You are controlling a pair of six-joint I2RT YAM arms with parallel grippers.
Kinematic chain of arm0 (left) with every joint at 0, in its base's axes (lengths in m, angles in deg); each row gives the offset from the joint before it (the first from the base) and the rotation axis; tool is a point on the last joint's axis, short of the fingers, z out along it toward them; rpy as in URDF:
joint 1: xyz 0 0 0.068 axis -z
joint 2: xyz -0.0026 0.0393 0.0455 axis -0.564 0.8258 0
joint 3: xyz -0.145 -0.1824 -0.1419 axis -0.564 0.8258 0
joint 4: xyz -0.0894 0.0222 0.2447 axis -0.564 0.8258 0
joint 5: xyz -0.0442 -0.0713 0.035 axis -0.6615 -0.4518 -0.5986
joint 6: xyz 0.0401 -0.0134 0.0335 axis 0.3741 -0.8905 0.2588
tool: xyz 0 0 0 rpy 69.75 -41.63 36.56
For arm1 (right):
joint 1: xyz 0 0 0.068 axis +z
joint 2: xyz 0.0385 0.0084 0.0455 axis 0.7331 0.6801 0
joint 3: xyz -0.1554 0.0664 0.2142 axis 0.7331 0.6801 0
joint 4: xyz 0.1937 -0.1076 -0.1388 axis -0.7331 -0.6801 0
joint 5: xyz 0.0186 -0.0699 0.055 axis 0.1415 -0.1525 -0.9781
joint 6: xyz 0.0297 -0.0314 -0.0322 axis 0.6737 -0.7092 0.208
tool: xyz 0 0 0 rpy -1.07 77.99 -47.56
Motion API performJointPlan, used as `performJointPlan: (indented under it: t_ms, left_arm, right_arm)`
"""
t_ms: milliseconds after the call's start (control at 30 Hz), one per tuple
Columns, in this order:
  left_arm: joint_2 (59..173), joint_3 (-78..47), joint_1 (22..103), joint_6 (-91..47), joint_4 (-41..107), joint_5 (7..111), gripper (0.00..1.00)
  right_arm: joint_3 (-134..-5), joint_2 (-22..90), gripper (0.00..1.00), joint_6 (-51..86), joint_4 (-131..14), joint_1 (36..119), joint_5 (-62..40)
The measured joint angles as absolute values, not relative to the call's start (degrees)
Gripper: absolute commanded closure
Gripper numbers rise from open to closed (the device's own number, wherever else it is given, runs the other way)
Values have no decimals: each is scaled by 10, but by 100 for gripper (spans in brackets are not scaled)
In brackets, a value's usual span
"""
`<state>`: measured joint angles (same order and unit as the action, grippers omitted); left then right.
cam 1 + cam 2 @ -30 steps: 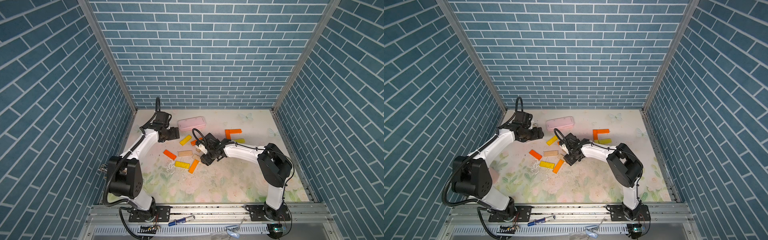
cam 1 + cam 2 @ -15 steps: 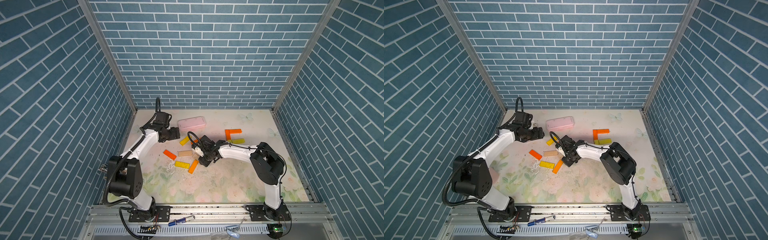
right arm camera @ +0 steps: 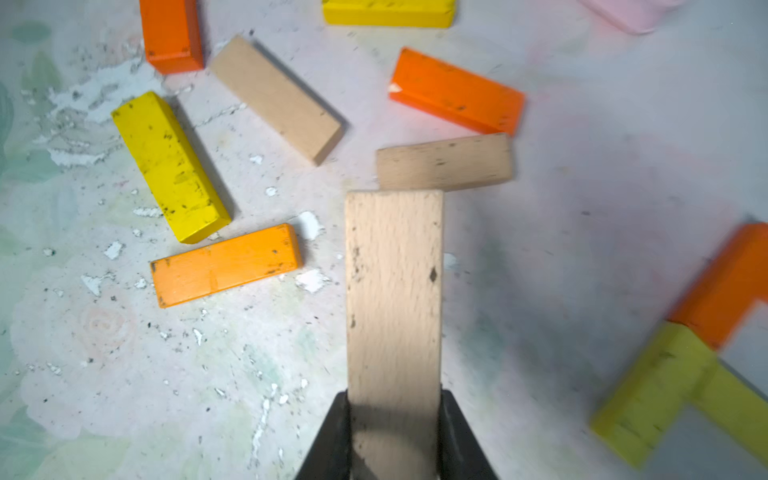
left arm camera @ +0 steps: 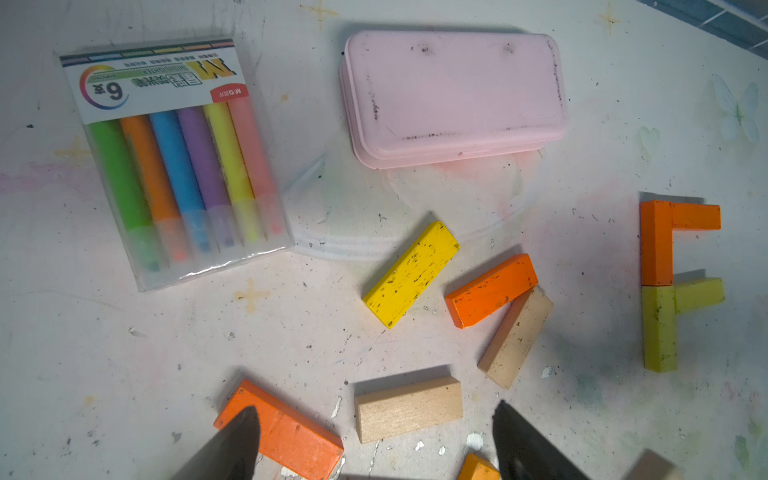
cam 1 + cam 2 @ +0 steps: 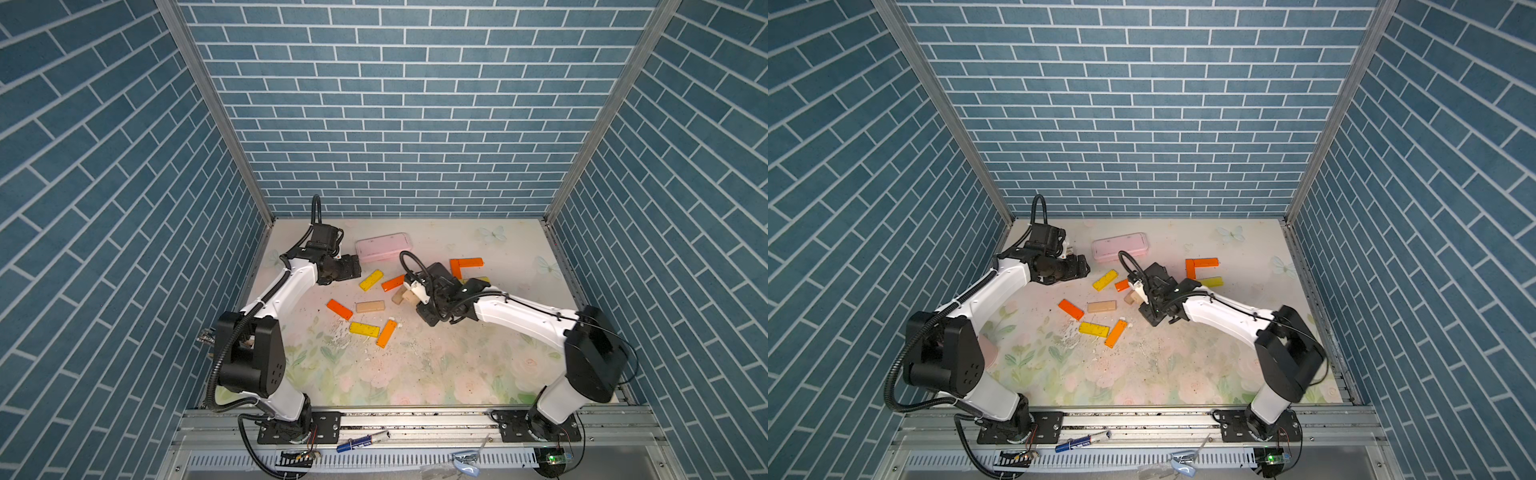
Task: Assemble the number 6 with building blocks
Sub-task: Pick up the building block from the center of the board.
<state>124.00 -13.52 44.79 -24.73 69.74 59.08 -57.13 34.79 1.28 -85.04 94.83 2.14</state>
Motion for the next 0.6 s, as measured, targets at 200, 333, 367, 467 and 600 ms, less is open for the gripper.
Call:
performJointPlan:
  t_ms: [200, 333, 367, 467, 600]
  left_arm:
    - [1240, -133, 448, -250, 686, 573, 11]
    - [1240, -125, 449, -253, 680, 559, 11]
    - [1240, -124, 451, -253, 678, 556, 11]
    - [1240, -122, 456, -253, 677, 553, 11]
    - [1240, -121, 470, -252, 676, 553, 11]
  right_arm:
    - [-477, 226, 86, 75, -864, 815, 51]
    - [-416, 184, 85, 120, -895, 753, 61]
    - [-406, 180, 85, 128, -902, 741, 60]
    - [-384, 181, 86, 151, -918, 705, 60]
    - [-376, 209, 86, 170, -924, 664, 54]
